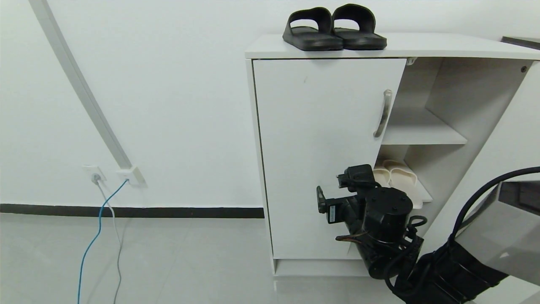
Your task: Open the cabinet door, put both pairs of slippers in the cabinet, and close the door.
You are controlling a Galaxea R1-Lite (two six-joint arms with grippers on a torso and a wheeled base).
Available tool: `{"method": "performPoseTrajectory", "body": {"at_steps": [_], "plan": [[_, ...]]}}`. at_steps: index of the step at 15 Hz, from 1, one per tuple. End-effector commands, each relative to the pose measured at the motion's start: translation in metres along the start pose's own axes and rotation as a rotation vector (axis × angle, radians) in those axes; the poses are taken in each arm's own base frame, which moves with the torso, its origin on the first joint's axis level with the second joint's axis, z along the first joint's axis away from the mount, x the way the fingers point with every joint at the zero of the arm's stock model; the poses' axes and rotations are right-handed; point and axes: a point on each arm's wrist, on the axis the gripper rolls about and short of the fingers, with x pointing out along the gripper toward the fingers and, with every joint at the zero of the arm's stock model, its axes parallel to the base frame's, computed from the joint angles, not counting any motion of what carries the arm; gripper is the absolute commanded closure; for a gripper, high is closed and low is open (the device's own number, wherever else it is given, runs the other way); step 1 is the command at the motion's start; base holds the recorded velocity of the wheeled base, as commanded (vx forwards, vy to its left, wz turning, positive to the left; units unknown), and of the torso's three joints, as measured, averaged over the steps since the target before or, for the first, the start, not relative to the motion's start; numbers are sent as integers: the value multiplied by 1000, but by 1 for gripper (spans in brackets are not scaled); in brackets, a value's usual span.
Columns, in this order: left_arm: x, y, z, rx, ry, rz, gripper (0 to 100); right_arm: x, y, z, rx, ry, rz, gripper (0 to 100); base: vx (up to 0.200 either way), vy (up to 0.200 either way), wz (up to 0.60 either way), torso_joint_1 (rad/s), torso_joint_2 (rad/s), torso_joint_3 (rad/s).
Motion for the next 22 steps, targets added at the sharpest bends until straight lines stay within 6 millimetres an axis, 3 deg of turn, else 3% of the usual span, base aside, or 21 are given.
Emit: {"method": "performPoseTrajectory", "body": {"at_steps": [1,10,22], "plan": [[0,0,0,0,-2,0,100,0,0,-1,-4,2,-1,0,0,0,0,56,-222,-310],[0,0,0,0,-2,0,100,0,0,0,-9,1,-1,0,0,0,0,80,-451,-354],[0,0,0,0,-2,0,100,-1,-1,-1,-14,5,-1,0,0,0,0,176,-491,-323]]}}
